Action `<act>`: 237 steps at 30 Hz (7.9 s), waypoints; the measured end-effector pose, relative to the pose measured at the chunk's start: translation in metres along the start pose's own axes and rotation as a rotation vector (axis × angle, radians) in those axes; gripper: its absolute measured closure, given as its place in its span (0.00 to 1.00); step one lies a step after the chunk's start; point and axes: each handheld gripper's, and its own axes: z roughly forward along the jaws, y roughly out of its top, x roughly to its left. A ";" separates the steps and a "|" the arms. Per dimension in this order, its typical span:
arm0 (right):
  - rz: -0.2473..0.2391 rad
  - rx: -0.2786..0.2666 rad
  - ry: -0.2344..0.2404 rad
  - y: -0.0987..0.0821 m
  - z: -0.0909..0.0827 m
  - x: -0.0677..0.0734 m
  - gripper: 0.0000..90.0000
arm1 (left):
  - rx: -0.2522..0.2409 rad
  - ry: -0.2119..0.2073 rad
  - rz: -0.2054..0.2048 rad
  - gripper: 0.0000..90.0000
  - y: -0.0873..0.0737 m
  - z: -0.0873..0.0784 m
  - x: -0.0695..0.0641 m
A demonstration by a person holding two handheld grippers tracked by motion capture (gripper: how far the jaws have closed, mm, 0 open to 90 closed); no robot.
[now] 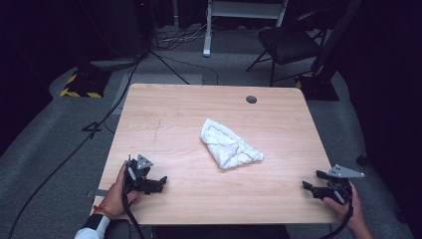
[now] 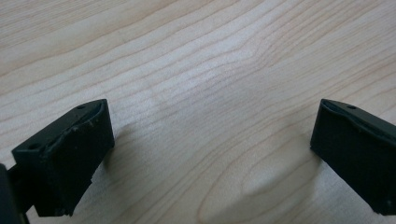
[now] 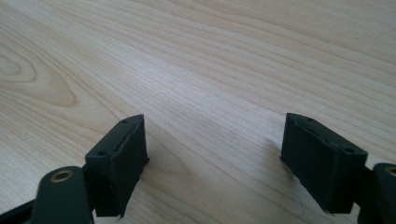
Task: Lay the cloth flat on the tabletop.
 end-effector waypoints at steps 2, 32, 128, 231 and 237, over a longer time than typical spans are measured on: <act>0.000 0.000 0.000 0.000 0.000 0.000 0.25 | 0.000 -0.015 0.018 0.00 0.001 0.001 0.001; -0.235 -0.035 0.180 0.112 0.065 0.049 0.56 | -0.037 -0.294 0.357 0.23 0.107 0.059 -0.088; -0.275 0.041 0.151 0.111 0.091 0.052 0.82 | 0.050 -0.372 0.532 0.91 0.112 0.054 -0.091; -0.042 0.102 0.055 0.140 0.135 0.016 0.57 | -0.001 -0.194 0.199 0.30 0.165 0.135 -0.027; -0.024 0.122 0.067 0.137 0.130 0.018 0.60 | 0.001 -0.190 0.214 0.34 0.161 0.132 -0.031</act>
